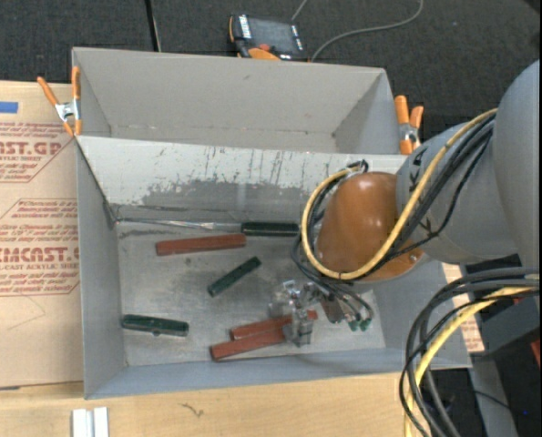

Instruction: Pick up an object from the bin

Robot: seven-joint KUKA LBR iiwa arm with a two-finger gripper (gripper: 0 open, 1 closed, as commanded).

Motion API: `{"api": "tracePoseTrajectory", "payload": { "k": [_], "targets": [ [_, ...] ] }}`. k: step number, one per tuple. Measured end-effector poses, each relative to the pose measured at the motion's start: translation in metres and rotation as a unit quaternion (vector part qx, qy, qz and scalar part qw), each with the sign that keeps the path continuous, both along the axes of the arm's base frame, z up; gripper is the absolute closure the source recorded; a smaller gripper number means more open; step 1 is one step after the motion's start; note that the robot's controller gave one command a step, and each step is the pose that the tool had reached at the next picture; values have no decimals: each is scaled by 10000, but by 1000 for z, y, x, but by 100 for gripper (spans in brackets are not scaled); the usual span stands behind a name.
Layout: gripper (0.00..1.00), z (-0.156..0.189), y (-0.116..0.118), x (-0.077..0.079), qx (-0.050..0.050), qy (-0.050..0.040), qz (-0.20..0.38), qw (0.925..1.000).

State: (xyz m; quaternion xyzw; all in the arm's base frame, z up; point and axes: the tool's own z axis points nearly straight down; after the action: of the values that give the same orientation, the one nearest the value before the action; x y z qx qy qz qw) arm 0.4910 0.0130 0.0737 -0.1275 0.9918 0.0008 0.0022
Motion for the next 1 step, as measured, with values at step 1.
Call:
{"api": "tracePoseTrajectory", "payload": {
  "k": [1],
  "targets": [
    [0, -2, 0, 0, -2, 12, 3, 10000]
  ]
}}
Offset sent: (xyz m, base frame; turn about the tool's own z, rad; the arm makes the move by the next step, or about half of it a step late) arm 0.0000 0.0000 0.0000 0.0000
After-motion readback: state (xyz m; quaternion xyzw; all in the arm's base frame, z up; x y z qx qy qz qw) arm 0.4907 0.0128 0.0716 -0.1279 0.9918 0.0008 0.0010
